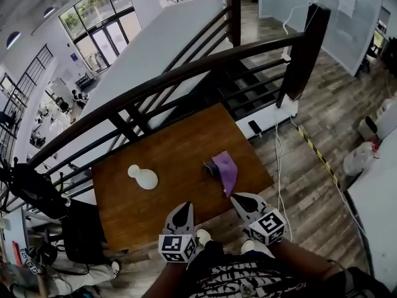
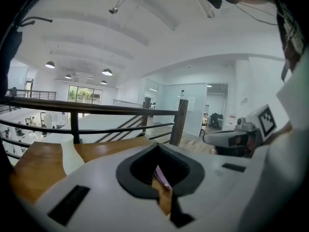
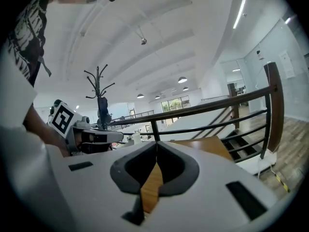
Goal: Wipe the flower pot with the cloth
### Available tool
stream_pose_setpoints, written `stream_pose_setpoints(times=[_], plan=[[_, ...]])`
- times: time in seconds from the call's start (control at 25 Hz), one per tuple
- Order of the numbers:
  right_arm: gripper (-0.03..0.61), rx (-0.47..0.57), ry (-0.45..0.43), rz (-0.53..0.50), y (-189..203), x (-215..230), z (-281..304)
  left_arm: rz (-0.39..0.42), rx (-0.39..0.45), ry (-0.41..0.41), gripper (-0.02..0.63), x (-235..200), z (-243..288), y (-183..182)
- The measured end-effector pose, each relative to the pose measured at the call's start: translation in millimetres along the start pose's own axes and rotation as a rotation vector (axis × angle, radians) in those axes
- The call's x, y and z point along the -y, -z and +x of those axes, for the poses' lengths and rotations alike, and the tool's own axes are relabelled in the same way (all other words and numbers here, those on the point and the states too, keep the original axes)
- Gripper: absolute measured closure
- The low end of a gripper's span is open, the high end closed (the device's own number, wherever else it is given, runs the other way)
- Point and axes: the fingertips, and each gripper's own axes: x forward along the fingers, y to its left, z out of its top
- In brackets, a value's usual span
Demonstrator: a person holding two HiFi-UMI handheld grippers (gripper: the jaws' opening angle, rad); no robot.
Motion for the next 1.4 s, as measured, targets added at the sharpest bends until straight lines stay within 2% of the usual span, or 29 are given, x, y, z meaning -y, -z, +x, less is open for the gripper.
stream_pose_setpoints(times=[0.36, 0.48, 0.6, 0.8, 1.04, 1.16, 1.4], plan=[[0.58, -0.111, 0.099, -0.035, 7, -2, 85, -0.032, -0.033, 0.133, 0.615, -78, 46, 7], [0.578, -0.146, 0.107, -0.012, 16, -9, 102, -0.046, -0.048, 0.166, 0.615, -96, 57, 16], [0.578, -0.19, 0.088, 0.03, 22, -10, 119, -0.065, -0.055, 0.174, 0.615, -111, 71, 24], [0.578, -0.279, 0.081, -0.019, 35, 4, 140, -0.107, -0.08, 0.175, 0.615, -117, 85, 40], [0.575, -0.366, 0.102, -0.028, 71, 43, 165, -0.092, -0.143, 0.161, 0.615, -125, 105, 61], [0.478, -0.448, 0.073, -0.041, 93, 67, 177, -0.108, -0.154, 0.122, 0.615, -126, 129, 68], [0.394, -0.67, 0.034, -0.198, 151, 117, 193, -0.126, -0.258, 0.075, 0.615, -118, 171, 102]])
